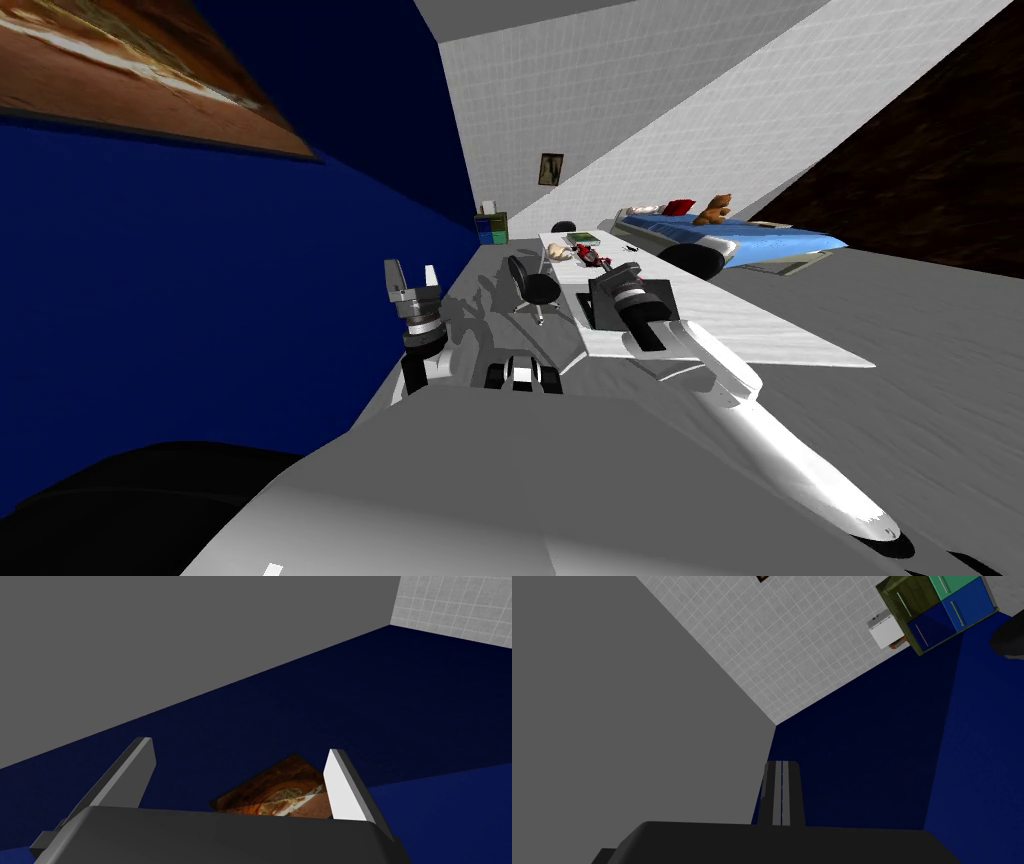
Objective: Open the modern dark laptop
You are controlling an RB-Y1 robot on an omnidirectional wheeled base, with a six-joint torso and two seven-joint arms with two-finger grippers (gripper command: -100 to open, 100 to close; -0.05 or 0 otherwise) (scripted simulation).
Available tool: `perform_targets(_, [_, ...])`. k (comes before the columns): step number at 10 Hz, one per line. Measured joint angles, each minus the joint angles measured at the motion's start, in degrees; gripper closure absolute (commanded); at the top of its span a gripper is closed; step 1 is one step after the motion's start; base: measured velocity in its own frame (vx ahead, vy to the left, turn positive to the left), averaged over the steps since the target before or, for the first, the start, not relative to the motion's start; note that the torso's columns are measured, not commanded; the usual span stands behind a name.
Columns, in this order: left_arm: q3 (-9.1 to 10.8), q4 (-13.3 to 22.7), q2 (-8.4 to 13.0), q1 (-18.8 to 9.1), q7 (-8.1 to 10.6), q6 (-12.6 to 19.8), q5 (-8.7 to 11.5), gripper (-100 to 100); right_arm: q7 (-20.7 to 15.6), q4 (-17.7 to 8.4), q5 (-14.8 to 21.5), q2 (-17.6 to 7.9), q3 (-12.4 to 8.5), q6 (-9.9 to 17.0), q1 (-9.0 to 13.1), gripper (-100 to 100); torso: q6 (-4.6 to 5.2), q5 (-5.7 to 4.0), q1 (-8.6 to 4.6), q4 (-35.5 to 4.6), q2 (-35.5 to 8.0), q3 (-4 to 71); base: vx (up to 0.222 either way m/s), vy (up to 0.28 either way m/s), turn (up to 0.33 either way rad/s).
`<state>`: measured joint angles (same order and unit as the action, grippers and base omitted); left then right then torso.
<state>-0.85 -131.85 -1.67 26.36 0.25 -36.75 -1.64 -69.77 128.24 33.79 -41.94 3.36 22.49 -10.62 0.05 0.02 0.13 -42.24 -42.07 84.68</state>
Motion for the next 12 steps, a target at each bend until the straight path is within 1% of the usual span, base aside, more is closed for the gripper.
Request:
perform_targets(1, [0.0,-0.01,0.0,0.0,0.0,0.0,0.0,0,1.74,-2.4,2.31,-1.15,1.71,-2.44,1.69,100,-0.05,0.05,0.11,0.06,0.12,0.11,0.062,0.076,-0.298])
perform_targets(2, [-0.01,-0.01,0.0,-0.01,0.0,0.0,0.0,0,3.41,-2.42,3.04,-3.09,2.73,-3.62,3.46,100,-0.09,0.03,-0.03,-0.02,-0.15,-0.04,0.014,0.036,-0.067])
perform_targets(3, [-0.01,0.0,0.0,-0.02,0.0,0.0,0.0,0,5.05,-2.85,3.85,-3.18,3.21,-4.54,4.68,100,-0.1,-0.06,-0.23,-0.09,-0.37,-0.21,-0.003,0.005,0.027])
perform_targets(4, [-0.01,0.0,0.01,-0.02,0.0,0.0,0.0,0,6.71,-3.0,4.22,-3.1,3.29,-5.07,4.98,-100,-0.06,-0.09,-0.33,-0.12,-0.44,-0.26,0.016,0.008,-0.02])
perform_targets(6, [0.0,0.0,0.0,-0.02,0.0,0.0,0.0,0,7.2,-1.18,1.84,-5.98,2.51,-3.5,5.0,-100,-0.05,-0.03,-0.13,-0.05,-0.21,-0.11,0.021,0.018,-0.032])
perform_targets(7, [0.0,0.0,0.0,-0.02,0.0,0.0,0.0,0,7.2,-0.29,0.39,-7.65,2.41,-2.3,5.46,-100,-0.06,-0.01,-0.09,-0.03,-0.16,-0.07,0.02,0.01,-0.017])
perform_targets(10, [-0.01,0.0,0.0,-0.02,0.0,0.0,0.0,0,7.58,2.26,-2.5,-11.15,1.33,-0.12,5.13,-100,-0.05,-0.02,-0.1,-0.05,-0.21,-0.11,0.02,0.017,-0.02])
perform_targets(12, [0.0,0.0,0.0,-0.02,0.0,0.0,0.0,0,7.77,3.84,-4.8,-13.81,1.02,1.79,5.65,-100,-0.05,-0.03,-0.14,-0.05,-0.22,-0.11,0.021,0.012,-0.022])
